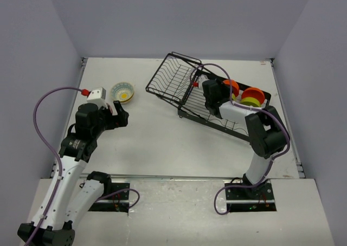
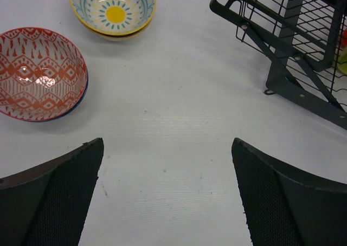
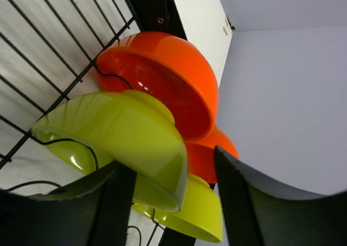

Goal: Unload the bowls from the dish rack

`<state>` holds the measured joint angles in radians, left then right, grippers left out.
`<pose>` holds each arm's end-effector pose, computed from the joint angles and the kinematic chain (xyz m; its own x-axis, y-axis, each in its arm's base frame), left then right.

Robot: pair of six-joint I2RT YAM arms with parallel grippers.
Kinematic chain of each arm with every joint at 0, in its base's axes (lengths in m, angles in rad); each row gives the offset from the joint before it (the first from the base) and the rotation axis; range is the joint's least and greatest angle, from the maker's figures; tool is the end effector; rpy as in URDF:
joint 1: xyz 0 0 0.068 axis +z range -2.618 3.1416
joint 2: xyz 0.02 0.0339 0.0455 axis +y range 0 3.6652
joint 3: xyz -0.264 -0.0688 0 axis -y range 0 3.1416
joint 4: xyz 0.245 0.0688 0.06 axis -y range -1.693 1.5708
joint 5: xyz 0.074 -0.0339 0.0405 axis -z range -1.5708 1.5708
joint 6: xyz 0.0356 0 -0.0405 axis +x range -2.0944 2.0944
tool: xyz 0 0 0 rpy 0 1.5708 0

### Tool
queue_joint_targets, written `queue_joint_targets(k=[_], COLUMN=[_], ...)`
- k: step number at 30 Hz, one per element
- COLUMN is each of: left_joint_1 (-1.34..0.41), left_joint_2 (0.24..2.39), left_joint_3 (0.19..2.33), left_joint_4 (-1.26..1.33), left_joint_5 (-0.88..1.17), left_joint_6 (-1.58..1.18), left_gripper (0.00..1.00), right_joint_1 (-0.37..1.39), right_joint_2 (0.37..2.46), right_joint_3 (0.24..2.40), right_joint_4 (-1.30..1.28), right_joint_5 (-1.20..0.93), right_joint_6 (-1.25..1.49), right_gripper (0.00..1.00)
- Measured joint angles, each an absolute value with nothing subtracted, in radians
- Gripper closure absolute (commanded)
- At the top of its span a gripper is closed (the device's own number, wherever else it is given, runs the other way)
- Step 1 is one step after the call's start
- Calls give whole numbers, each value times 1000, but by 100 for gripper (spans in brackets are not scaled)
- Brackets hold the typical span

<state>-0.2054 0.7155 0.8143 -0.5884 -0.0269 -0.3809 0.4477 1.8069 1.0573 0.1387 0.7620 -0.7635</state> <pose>0.1523 -0.0307 0.3190 -0.4946 -0.2766 -0.8240 -0.0035 0.9486 -0.3163 0.3565 0.1439 0.1899 -0.5095 -0.7996 -0.3179 -0.2155 0.4763 -0.8525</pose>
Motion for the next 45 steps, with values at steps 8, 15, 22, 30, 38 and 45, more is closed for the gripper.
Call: queue_joint_targets(k=[8, 15, 22, 30, 38, 45], left_joint_1=[-205, -205, -205, -205, -205, -205], left_joint_2=[719, 722, 744, 745, 743, 738], left_joint_3=[811, 807, 805, 805, 805, 805], left_joint_4=[-584, -577, -567, -564, -564, -563], left_joint_5=[-19, -12, -12, -12, -12, -12], left_joint_6=[-379, -377, -376, -374, -374, -374], left_gripper=[0, 0, 0, 0, 0, 0], right_joint_1=[446, 440, 441, 449, 467, 504], right_joint_2=[1813, 1816, 1816, 1847, 1880, 1899], right_joint_3=[985, 944, 894, 840, 809, 800], right_joint_4=[313, 397, 516, 741, 1112, 1226], right_joint_5=[796, 853, 877, 884, 910, 926], right_joint_6=[-802, -833, -900, -1040, -1288, -1423], right_gripper=[71, 81, 100, 100, 100, 100])
